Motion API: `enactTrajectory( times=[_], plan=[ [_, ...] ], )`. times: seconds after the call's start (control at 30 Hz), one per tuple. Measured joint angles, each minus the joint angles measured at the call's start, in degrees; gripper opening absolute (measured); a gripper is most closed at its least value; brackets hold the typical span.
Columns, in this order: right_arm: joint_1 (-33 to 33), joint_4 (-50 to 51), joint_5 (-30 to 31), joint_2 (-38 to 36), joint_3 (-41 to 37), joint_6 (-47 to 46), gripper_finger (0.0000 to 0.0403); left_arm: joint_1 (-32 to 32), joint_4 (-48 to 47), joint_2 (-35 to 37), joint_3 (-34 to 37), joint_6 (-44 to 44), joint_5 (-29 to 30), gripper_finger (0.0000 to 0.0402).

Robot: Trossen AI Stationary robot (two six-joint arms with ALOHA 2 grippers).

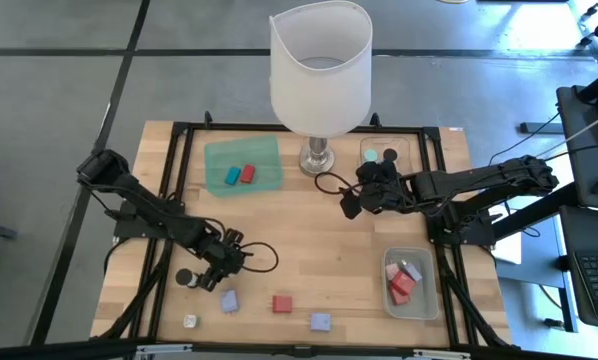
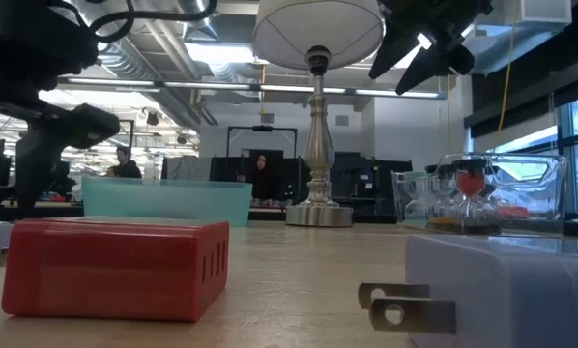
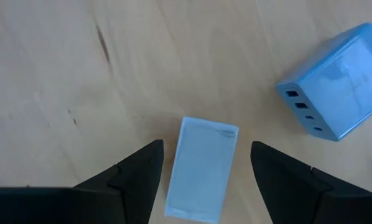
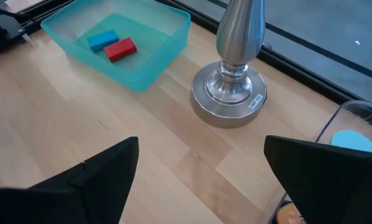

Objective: Pick & Place Office items
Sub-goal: Put the white digital timer into the green bin

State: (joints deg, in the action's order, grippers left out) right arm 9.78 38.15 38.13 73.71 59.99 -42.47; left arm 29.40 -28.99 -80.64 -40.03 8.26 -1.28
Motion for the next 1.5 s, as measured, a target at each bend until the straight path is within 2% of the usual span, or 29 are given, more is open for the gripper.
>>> enactTrajectory(
  times=[0.97,1.37,1.5],
  plan=[
    [0.0,0.0,0.0,0.0,0.0,1.2,0.0351,-0.3,-1.0,0.0,2.2,-4.4,0.2,0.0239],
    [0.0,0.0,0.0,0.0,0.0,1.2,0.0351,-0.3,-1.1,-4.7,2.1,-6.1,0.5,0.0239],
    [0.0,0.0,0.0,0.0,0.0,1.2,0.0351,-0.3,-1.2,-3.7,2.2,-6.1,0.5,0.0221]
  ],
)
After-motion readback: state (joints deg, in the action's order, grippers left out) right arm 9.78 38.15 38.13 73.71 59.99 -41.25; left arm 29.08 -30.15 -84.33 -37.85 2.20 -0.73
